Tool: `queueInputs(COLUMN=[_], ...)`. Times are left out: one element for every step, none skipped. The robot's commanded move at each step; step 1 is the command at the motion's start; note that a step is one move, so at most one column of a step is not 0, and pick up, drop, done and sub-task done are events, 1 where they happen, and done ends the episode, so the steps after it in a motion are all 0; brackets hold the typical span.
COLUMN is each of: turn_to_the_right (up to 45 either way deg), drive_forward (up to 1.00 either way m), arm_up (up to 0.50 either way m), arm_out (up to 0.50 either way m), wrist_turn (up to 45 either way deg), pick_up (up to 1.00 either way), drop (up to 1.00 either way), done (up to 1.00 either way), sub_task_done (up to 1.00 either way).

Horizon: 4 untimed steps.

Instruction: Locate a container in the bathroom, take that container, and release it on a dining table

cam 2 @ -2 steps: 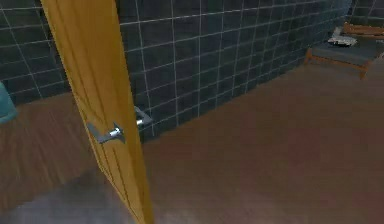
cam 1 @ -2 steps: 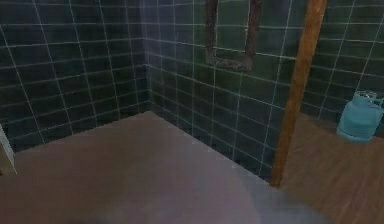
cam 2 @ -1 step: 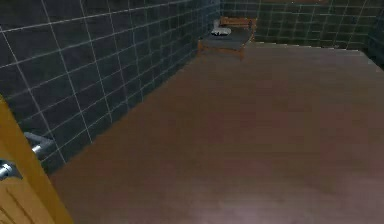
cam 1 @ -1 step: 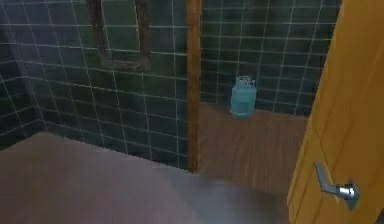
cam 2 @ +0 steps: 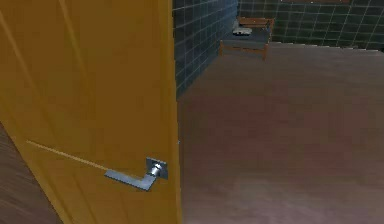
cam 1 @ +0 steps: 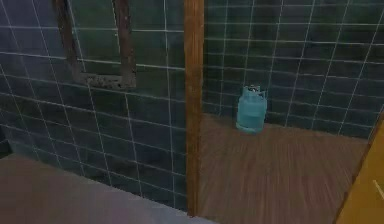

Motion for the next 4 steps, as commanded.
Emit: queueInputs(turn_to_the_right=[15.0, 0.0, 6.0, 0.0], drive_forward=[0.00, 1.00, 0.00, 0.30], arm_up=[0.00, 0.00, 0.00, 0.00], arm_out=[0.00, 0.00, 0.00, 0.00], wrist_turn=[0.0, 0.0, 0.0, 0.0], pick_up=[0.00, 0.00, 0.00, 0.00], drop=[0.00, 0.00, 0.00, 0.00], done=[0.00, 0.00, 0.00, 0.00], sub_task_done=[0.00, 0.00, 0.00, 0.00])
